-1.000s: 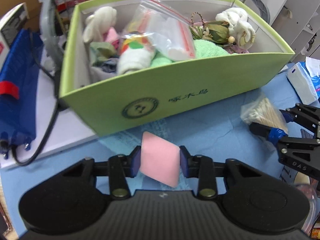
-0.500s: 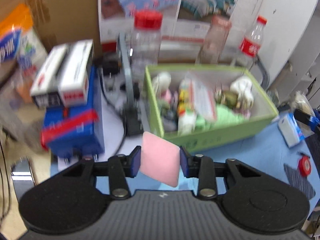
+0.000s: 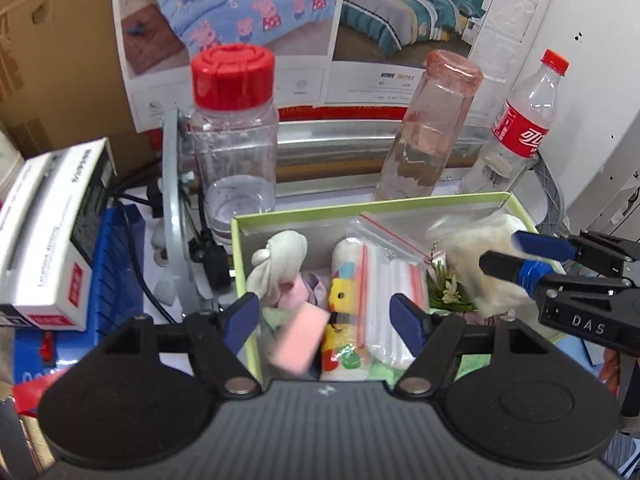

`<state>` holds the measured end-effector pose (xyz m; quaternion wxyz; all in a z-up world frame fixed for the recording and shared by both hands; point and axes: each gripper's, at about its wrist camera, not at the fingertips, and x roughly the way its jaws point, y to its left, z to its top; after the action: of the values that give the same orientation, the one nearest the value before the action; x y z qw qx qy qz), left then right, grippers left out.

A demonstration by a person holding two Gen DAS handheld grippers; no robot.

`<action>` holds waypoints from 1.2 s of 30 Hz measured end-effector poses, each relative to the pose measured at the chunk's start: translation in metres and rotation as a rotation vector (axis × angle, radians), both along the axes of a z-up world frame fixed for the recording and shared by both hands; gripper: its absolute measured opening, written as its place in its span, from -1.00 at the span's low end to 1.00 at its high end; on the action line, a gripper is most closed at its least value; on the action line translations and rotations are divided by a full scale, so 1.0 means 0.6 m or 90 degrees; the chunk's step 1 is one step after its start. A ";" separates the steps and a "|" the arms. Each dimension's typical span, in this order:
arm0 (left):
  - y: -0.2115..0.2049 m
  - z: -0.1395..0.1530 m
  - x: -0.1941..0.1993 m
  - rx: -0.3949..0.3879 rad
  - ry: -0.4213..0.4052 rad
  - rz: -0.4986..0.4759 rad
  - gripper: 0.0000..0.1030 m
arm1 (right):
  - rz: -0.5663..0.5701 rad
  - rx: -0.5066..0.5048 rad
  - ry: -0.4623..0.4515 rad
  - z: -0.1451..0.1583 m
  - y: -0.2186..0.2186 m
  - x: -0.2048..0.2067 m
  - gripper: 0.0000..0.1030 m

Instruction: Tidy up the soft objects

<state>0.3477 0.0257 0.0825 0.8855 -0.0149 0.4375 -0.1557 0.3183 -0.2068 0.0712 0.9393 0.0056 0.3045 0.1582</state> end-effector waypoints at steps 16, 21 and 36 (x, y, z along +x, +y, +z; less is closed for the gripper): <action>0.031 0.052 -0.168 -0.018 -0.077 0.039 0.45 | -0.046 0.012 -0.032 0.022 -0.029 -0.147 -0.10; 0.037 0.048 -0.245 -0.018 -0.103 0.081 0.49 | -0.120 0.004 -0.036 0.011 -0.037 -0.215 -0.09; 0.025 -0.007 -0.376 0.057 -0.141 0.189 0.50 | -0.229 0.042 -0.095 -0.036 -0.030 -0.384 -0.07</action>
<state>0.1222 0.0409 0.0781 0.9413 -0.0222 0.3368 -0.0046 0.0877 -0.2249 0.0494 0.9717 0.0789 0.2224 -0.0024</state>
